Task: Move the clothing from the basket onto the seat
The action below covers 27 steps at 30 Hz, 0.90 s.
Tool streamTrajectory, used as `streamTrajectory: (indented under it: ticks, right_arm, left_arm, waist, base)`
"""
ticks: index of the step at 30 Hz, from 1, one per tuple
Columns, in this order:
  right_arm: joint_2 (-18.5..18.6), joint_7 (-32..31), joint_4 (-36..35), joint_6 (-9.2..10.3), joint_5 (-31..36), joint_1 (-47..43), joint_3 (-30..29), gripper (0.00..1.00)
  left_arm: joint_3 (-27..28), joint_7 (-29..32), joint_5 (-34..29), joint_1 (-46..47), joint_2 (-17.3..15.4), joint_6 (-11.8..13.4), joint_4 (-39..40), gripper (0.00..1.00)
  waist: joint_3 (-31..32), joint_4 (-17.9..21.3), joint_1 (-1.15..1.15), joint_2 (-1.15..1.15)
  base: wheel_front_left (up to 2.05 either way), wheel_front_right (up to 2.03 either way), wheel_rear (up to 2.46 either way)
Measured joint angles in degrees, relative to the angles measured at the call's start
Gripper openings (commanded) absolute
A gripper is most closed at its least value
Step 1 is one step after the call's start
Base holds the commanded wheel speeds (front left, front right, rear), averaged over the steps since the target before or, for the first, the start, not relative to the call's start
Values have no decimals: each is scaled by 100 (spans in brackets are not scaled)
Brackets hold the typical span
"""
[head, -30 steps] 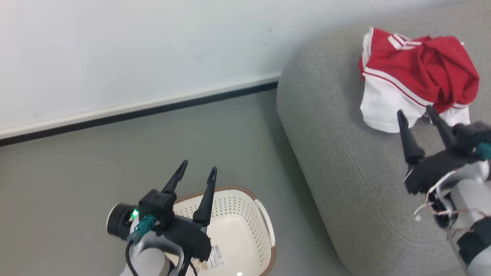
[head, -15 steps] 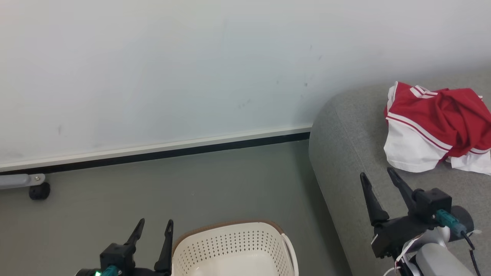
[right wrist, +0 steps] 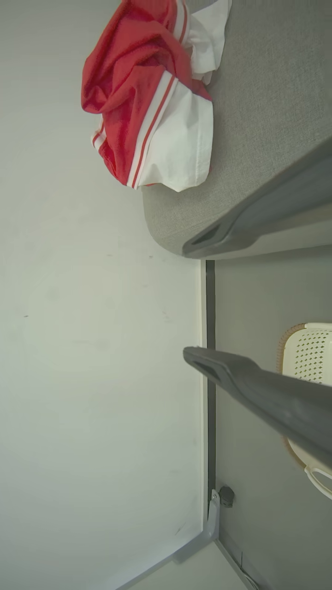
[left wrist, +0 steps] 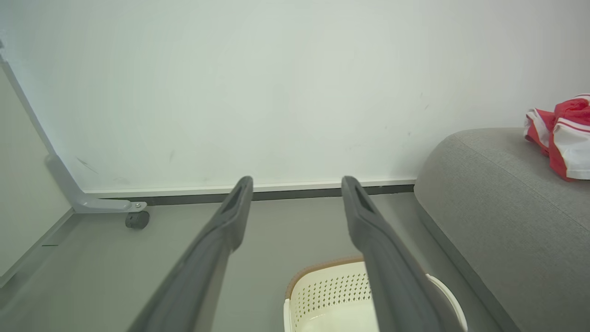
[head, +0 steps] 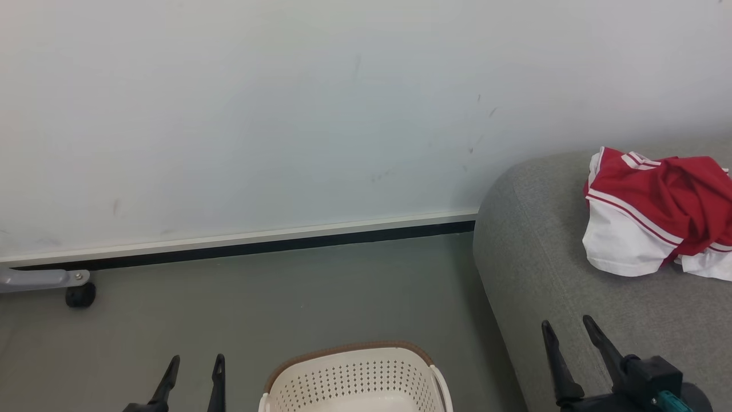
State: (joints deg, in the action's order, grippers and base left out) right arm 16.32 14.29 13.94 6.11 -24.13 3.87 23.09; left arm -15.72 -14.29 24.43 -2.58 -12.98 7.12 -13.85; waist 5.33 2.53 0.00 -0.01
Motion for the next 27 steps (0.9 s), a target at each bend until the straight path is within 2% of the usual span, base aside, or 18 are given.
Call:
streamTrajectory:
  ticks: [11, 27]
  right_arm:
    - [9, 0, -675, 78, 162, -664, -380, 100]
    - [-4, 0, -1141, 102, 353, -710, -743, 100]
  left_arm:
    - [388, -1, -302, -405, 126, 0, 455, 100]
    - [651, -1, -486, -572, 179, 0, 817, 100]
  waist:
    - [-62, -4, 0, 1]
    - [-185, -115, 0, 1]
  base:
    - [0, 0, 0]
    - [0, 0, 0]
